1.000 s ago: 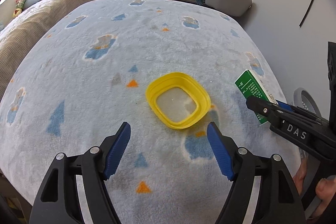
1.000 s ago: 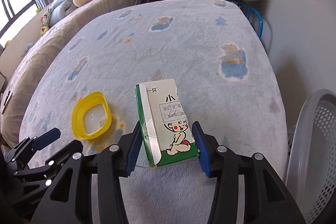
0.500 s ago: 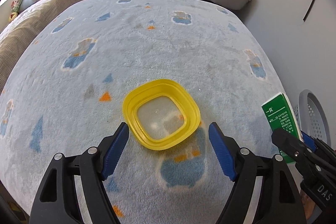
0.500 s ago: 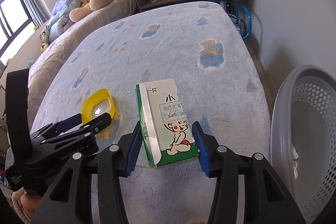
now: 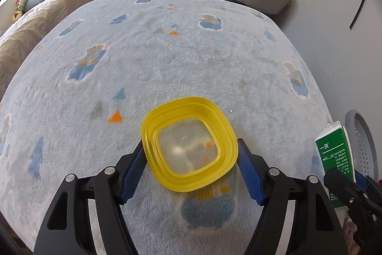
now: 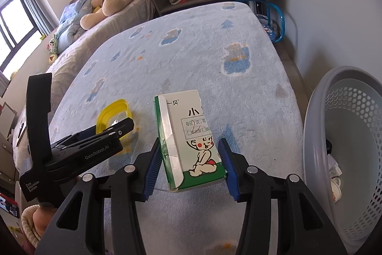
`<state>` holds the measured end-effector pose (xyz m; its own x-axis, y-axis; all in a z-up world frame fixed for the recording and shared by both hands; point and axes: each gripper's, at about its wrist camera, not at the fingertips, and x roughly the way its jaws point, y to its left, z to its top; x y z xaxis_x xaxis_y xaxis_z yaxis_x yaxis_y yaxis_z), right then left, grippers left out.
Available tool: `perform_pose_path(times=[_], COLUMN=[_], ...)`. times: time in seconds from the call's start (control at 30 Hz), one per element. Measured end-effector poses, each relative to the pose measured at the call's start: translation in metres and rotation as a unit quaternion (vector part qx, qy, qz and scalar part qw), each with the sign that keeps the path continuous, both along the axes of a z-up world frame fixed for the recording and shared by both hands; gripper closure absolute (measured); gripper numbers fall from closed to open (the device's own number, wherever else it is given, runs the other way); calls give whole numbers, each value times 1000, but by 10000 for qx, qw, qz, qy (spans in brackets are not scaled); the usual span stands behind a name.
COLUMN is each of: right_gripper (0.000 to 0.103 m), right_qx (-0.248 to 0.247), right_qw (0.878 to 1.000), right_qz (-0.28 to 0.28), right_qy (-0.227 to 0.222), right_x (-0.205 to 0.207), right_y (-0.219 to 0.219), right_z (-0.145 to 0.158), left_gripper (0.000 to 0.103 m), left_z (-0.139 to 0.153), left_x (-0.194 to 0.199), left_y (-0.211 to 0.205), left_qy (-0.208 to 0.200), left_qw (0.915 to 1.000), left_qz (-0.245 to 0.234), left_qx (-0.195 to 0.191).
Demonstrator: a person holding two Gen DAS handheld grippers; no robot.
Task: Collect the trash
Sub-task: 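Grasp the yellow plastic lid with the left gripper while the right gripper holds the carton, then carry the lid and carton over the basket and open both grippers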
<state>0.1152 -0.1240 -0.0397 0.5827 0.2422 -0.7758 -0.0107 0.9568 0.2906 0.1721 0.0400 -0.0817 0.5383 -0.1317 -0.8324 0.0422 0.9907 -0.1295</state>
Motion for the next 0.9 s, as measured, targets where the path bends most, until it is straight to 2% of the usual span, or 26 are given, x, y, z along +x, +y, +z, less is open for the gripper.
perform_pose_path(times=[0.23, 0.4, 0.63, 0.9], right_gripper=[57, 57, 57, 57], right_qx=[-48, -25, -296, -706], right_qw=[9998, 9991, 9939, 9811], right_qz=[-91, -268, -896, -1722], right_qy=[-152, -319, -564, -533], right_x=[-18, -38, -76, -110], right_y=[-9, -27, -79, -150], right_z=[10, 21, 34, 29], left_gripper=[33, 33, 33, 32], left_z=[30, 58, 84, 82], left_x=[-37, -62, -85, -99], left_y=[-5, -28, -90, -169], left_qy=[-320, -648, -1020, -1101], left_qw=[9994, 9969, 9885, 9775], left_qz=[-131, -451, -1119, -1797], left_qx=[-65, -47, -19, 93])
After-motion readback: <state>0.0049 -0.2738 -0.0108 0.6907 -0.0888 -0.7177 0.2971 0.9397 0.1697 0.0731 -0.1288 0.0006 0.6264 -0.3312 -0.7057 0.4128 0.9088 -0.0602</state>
